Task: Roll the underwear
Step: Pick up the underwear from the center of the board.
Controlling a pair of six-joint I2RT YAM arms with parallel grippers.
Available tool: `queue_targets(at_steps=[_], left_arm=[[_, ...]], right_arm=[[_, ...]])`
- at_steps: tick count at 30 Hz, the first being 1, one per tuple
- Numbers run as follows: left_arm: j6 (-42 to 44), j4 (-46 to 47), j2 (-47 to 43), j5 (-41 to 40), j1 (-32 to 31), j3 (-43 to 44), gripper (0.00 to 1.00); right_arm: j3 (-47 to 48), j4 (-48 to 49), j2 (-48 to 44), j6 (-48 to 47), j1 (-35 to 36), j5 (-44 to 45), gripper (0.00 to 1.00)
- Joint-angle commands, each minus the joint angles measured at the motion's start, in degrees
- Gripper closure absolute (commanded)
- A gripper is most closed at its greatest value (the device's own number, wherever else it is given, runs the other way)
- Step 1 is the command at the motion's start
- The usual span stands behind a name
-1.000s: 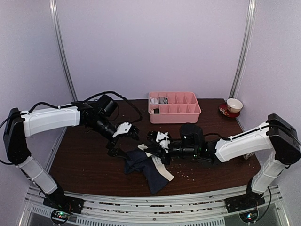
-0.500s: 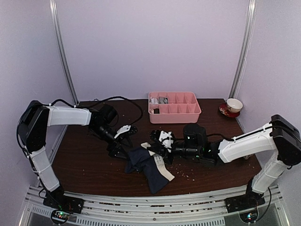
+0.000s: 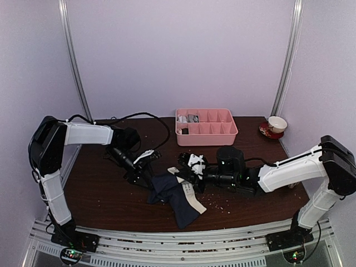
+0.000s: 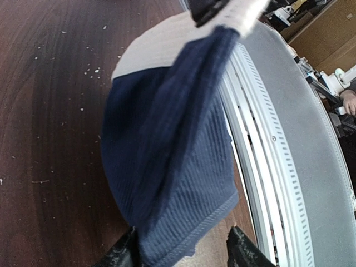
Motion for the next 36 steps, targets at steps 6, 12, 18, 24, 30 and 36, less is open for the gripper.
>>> queue_targets(at_steps=[6,12,18,24,30,36], left_arm=[[2.23,-3.79,0.9,2.38,0.42,3.04,0.6],[3.93,-6.23,1.56,3.02,0.41,4.75,0.63],[4.92,-7.81,1.47,2.68,0.45,4.94,0.67],[6.85,-11.39,0.46,4.71,0.42,6.24,0.49],[-0.42,-6.1,0.66,1.46,0.39,5.68,0.53],[-1.69,-4.77,1.51,-0.75,0.45,4.65,0.63]], right_arm=[[-0.28,0.12,-0.43,-1.08,-0.29,1.57,1.0],[-0.04,-0.62,-0.12,-1.49,-0.29,1.84,1.0],[0.05,-0.9,-0.34,-1.59,-0.27,2.04,1.0],[0.27,-1.48,-0.37,-1.89,-0.3,2.66,1.0],[0.51,-1.81,-0.18,-1.97,-0.32,2.88,1.0],[0.58,-2.08,-0.17,-2.22,-0.32,2.98,1.0]])
